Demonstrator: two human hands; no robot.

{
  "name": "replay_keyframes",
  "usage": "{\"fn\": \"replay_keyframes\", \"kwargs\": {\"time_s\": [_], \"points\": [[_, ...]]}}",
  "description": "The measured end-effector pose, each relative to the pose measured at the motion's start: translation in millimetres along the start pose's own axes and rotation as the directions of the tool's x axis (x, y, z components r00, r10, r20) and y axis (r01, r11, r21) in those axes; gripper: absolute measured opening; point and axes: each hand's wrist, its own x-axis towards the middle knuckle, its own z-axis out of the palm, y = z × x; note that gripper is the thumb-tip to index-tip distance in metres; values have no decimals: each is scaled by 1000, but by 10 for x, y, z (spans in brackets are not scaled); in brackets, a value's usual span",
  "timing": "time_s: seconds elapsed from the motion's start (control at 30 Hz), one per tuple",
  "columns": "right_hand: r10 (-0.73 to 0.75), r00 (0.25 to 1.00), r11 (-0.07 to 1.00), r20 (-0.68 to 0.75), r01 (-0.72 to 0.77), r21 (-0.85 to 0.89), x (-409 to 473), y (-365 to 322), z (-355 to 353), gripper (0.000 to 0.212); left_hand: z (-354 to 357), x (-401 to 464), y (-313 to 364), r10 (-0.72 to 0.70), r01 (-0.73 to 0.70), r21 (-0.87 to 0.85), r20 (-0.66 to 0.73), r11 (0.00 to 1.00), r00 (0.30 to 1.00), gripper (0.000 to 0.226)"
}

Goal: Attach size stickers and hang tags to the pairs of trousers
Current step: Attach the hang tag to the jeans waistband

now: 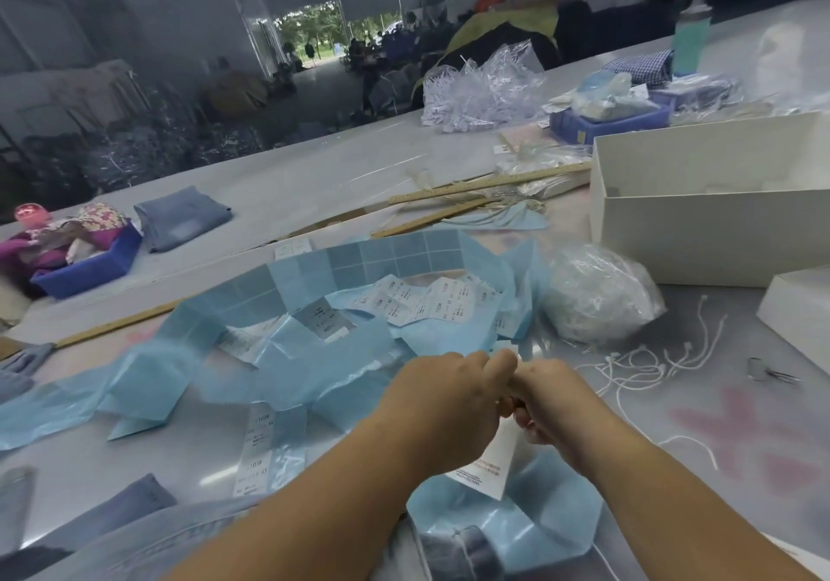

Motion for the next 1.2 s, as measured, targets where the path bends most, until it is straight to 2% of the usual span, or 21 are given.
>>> {"fn": "replay_keyframes", "kwargs": {"time_s": [0.07, 0.13, 0.2, 0.33, 0.43, 0.77, 0.87, 1.03, 1.13, 1.2], "points": [[-31, 996, 999, -81, 32, 6, 22, 82, -8, 26, 12, -18, -78, -73, 80, -31, 177, 996, 981, 40], [-63, 986, 998, -157, 63, -8, 27, 165, -7, 26, 36, -60, -149, -138, 155, -21, 347, 988, 928, 53], [-80, 980, 996, -181, 72, -48, 16, 231, 34, 25, 74, -101, -181, -180, 185, 27, 412, 982, 893, 54], [-110, 964, 986, -241, 75, -150, -10, 298, 132, 27, 118, -98, -180, -245, 243, 62, 445, 968, 861, 58], [-145, 944, 972, -295, 80, -221, -34, 304, 181, 21, 130, -104, -172, -279, 282, 63, 463, 957, 841, 59], [-263, 862, 883, -433, 34, -469, -158, 358, 275, 23, 156, -91, -169, -307, 344, 30, 529, 939, 791, 59], [-291, 851, 842, -437, 11, -539, -170, 369, 279, 21, 157, -83, -165, -316, 362, 21, 536, 932, 783, 56], [-285, 880, 655, -379, -110, -748, -117, 300, 153, 33, 140, -76, -150, -318, 384, -4, 553, 923, 770, 52], [-225, 893, 688, -390, -137, -712, -107, 322, 51, 35, 130, -83, -100, -311, 360, 14, 535, 933, 785, 45], [-250, 900, 703, -357, -85, -706, -130, 325, 57, 29, 141, -77, -22, -297, 318, 37, 474, 947, 829, 36]]}}
